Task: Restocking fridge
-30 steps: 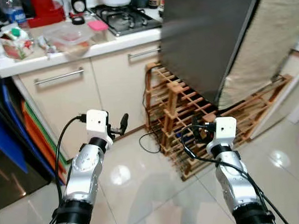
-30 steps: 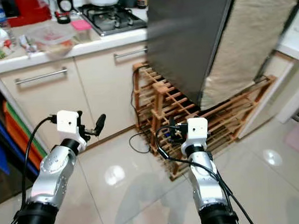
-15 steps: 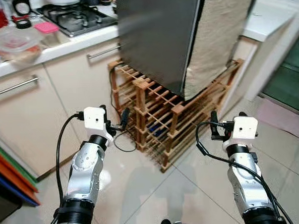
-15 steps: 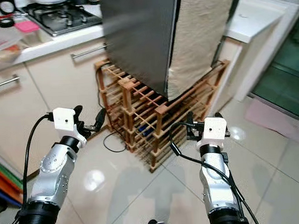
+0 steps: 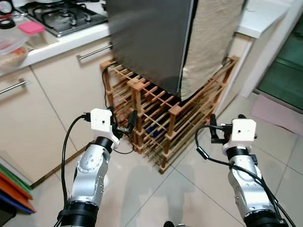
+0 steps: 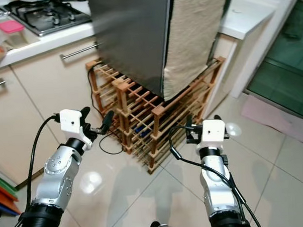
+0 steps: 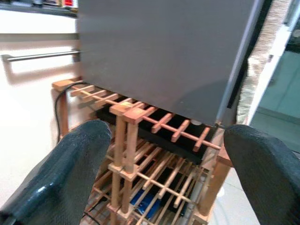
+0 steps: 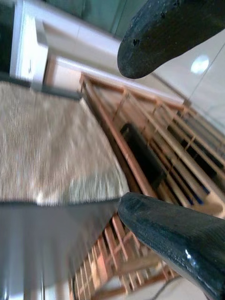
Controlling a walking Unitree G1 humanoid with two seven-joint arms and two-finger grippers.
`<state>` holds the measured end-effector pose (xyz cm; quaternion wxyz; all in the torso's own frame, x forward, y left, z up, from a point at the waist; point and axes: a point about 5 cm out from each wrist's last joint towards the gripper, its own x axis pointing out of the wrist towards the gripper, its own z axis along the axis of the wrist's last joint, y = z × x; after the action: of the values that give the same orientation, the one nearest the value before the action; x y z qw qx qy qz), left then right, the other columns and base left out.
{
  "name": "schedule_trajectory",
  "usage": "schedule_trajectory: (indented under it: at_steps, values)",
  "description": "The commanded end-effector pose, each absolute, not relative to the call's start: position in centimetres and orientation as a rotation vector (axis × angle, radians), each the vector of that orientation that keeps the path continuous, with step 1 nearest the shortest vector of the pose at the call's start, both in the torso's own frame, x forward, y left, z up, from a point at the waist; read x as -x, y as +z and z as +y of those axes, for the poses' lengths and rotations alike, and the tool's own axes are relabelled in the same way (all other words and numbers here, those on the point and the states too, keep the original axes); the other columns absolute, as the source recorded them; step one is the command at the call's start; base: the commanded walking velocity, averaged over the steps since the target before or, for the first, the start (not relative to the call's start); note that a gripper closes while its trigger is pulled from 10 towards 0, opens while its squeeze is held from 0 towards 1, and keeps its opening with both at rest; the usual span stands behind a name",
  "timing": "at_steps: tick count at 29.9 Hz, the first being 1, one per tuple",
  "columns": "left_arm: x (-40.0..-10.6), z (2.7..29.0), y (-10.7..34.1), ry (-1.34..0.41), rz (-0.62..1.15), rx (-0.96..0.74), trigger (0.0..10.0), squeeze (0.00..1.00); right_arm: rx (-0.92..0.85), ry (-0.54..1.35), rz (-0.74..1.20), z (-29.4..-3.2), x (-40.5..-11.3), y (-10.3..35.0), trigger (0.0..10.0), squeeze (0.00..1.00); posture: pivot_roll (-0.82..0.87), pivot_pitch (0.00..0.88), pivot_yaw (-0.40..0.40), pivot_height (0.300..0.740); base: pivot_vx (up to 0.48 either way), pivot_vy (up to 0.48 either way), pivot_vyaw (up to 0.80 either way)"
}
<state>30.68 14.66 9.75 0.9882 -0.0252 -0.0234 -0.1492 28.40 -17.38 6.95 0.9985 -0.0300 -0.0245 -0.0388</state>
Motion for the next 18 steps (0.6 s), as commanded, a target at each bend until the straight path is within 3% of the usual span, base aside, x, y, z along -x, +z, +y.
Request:
schedule_trajectory:
  at_steps: [1, 5, 11, 18]
  values:
    - [-30.7, 14.1, 10.2, -0.326, -0.066, 0.047, 10.0, 0.0, 0.059, -0.081, -0.06, -17.6, -28.7, 7.3, 10.0, 0.0, 0.03, 0.0, -0.035, 0.74, 0.0, 0.0, 0.0]
    - [-30.6, 13.9, 10.3, -0.335, -0.071, 0.043, 10.0, 0.0, 0.064, -0.083, -0.061, -17.6, -28.7, 7.4, 10.0, 0.0, 0.04, 0.0, -0.036, 0.74, 0.0, 0.0, 0.0]
    - [-30.3, 13.4, 10.8, -0.396, -0.11, 0.051, 10.0, 0.0, 0.084, -0.09, -0.045, -17.8, -28.9, 7.2, 10.0, 0.0, 0.03, 0.0, -0.038, 0.74, 0.371, 0.0, 0.0]
    - [-30.1, 12.8, 11.1, -0.43, -0.13, 0.068, 10.0, 0.0, 0.075, -0.087, -0.047, -17.9, -28.9, 7.1, 10.0, 0.0, 0.03, 0.0, -0.039, 0.74, 0.48, 0.0, -0.66]
